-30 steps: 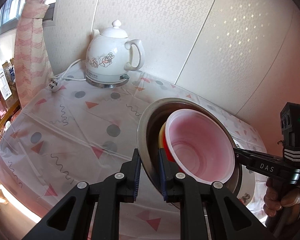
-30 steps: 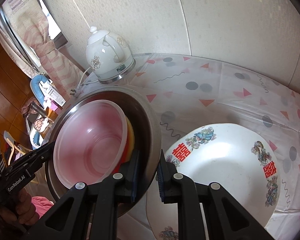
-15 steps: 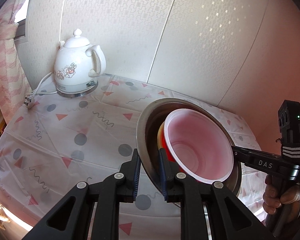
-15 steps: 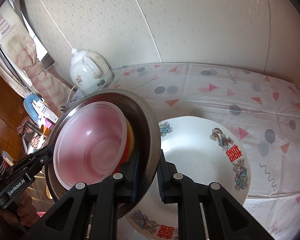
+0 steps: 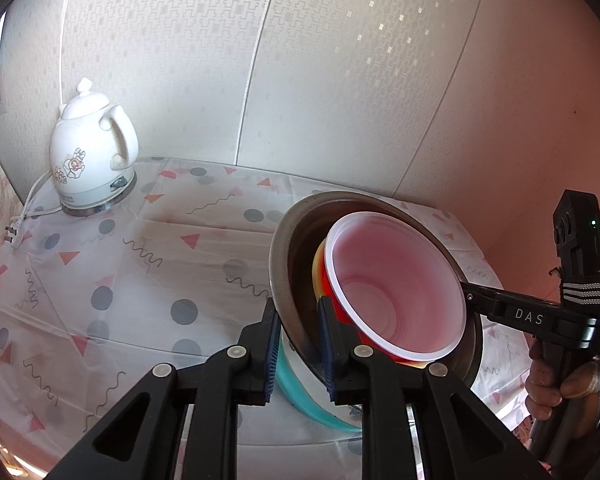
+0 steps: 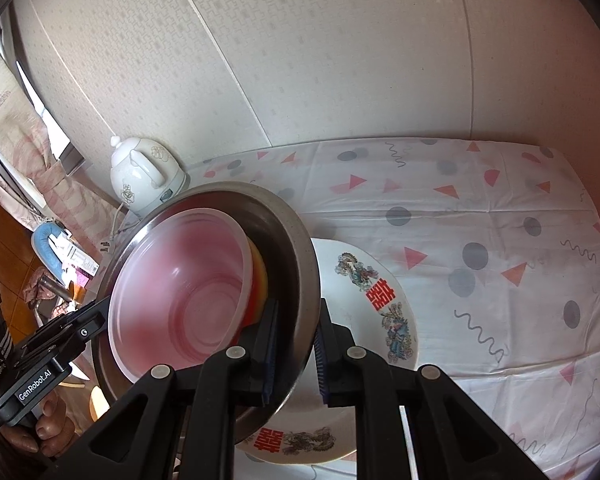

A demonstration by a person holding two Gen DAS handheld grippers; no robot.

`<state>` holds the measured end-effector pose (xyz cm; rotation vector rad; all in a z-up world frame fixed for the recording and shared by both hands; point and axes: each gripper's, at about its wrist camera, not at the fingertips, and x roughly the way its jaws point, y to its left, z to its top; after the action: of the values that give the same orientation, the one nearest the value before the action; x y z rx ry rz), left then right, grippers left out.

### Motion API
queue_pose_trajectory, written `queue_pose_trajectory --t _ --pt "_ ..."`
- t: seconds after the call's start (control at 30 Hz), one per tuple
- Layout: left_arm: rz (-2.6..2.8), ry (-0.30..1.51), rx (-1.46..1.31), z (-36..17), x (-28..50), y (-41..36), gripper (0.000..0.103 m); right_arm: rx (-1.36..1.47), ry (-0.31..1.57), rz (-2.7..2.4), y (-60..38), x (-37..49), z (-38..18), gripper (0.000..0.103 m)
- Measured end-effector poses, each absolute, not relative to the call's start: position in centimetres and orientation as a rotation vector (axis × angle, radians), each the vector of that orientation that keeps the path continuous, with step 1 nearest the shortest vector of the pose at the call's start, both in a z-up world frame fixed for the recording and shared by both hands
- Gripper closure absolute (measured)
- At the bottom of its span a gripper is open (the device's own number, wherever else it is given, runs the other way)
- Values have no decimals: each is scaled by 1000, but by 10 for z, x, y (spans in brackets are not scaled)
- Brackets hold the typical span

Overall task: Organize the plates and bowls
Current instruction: 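Lift the nested bowls with both grippers and carry them over the floral plates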

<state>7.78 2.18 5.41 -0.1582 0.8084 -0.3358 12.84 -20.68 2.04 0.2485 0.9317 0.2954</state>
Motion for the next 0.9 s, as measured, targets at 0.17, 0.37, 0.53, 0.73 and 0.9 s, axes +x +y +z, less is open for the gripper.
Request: queue_pose_trajectory --t 0.17,0.37,0.53,0.73,0.9 --pt "-371 813 -140 53 78 9 84 265 930 261 -219 122 22 87" --pt "-408 831 -142 50 81 -2 84 283 918 230 -232 115 27 87" --pt "-438 830 -132 51 82 -13 84 294 908 201 -242 108 30 87" --pt "-481 823 -128 57 87 -24 84 313 887 170 -255 101 37 87" --pt "-502 831 -151 59 98 -22 84 328 855 172 -258 100 47 87"
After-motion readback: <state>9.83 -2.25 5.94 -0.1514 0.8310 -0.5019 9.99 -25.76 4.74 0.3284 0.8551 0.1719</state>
